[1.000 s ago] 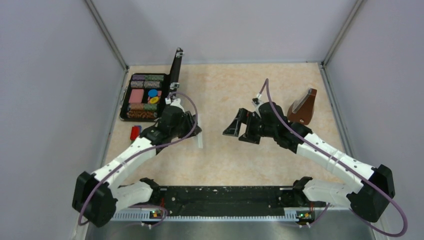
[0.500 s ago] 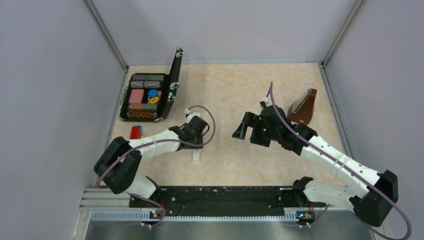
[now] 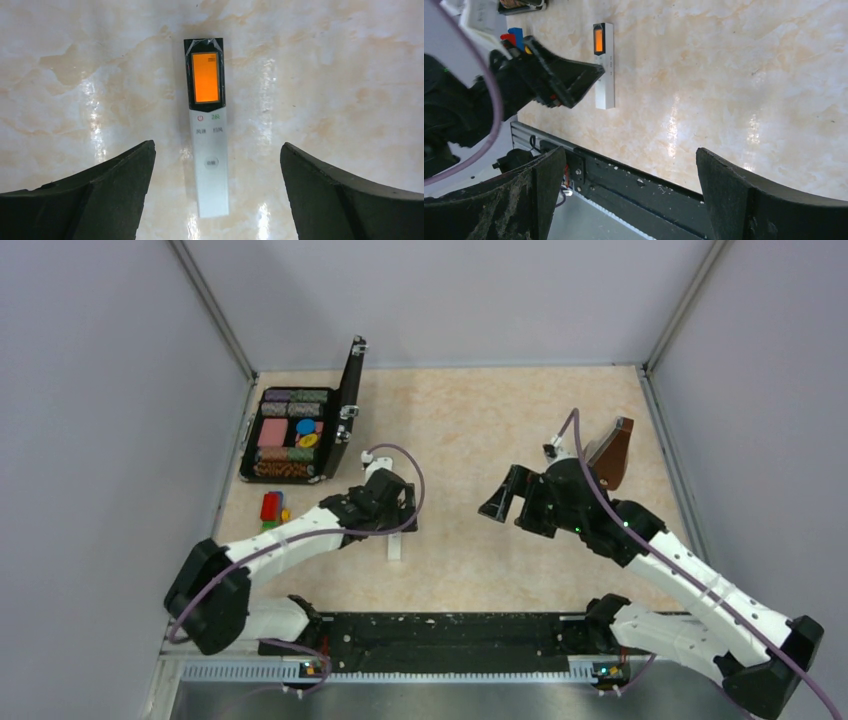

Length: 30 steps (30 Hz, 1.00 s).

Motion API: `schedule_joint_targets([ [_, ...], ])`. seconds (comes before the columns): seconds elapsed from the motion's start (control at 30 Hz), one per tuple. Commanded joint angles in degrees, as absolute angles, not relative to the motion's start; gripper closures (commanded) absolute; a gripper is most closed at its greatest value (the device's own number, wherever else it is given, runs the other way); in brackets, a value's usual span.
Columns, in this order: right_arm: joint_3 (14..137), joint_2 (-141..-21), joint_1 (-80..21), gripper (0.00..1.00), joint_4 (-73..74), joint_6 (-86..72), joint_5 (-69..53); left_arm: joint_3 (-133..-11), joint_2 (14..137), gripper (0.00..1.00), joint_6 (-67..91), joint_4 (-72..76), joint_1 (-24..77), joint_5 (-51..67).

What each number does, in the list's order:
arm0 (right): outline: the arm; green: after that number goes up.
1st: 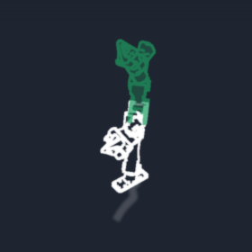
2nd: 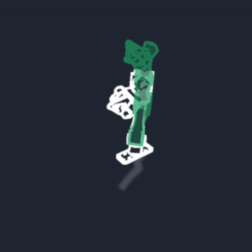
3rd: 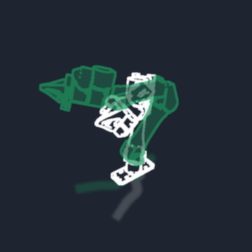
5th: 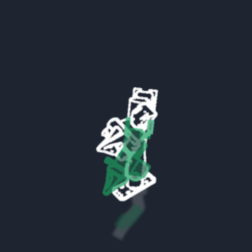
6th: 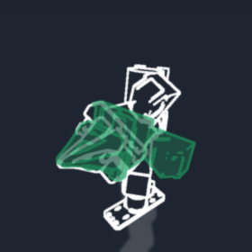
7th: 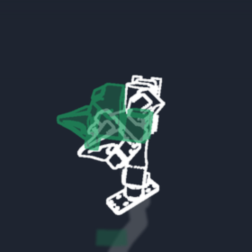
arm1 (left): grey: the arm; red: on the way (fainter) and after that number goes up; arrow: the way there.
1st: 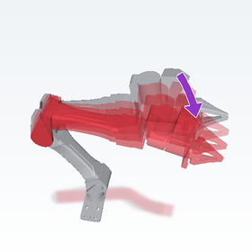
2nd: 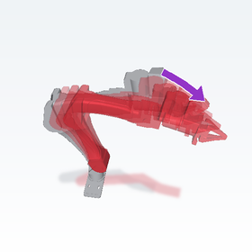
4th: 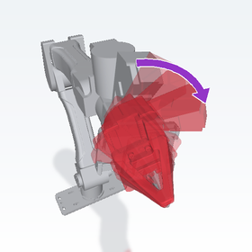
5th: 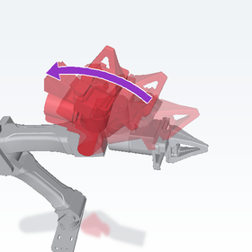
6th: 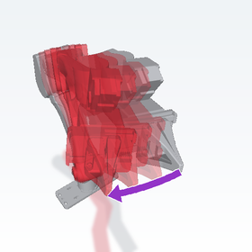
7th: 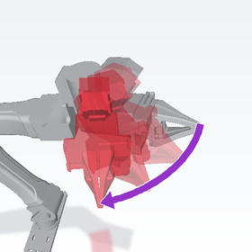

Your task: Load the batteries into the remote control

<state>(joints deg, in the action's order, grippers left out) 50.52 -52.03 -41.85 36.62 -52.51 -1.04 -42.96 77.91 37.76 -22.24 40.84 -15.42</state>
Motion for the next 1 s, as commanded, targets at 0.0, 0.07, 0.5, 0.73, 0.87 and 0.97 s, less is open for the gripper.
schedule_joint_targets([
  [0.0,50.6,-46.8,-41.5,0.01,41.2,-51.1,4.9,-44.0,66.2,0.01,39.0,-27.8,41.0,-15.9],
  [0.07,51.1,-44.3,-41.5,0.01,43.5,-50.4,7.5,-44.4,61.2,0.01,39.4,-30.9,41.0,-16.0],
  [0.5,62.2,-28.0,-41.5,0.01,60.2,-43.6,25.2,-47.1,23.2,0.01,39.4,-50.8,41.0,-23.0],
  [0.73,70.3,-23.2,-41.5,0.01,67.6,-42.3,30.1,-50.1,15.5,0.01,41.5,-60.2,41.0,-26.4],
  [0.87,69.7,-20.2,-41.5,0.01,67.6,-43.6,30.5,-49.9,14.3,0.01,41.8,-60.9,41.0,-25.8],
  [0.97,68.7,-19.3,-41.5,0.01,67.6,-44.3,30.1,-50.5,13.9,0.01,42.2,-61.5,41.0,-26.5],
])
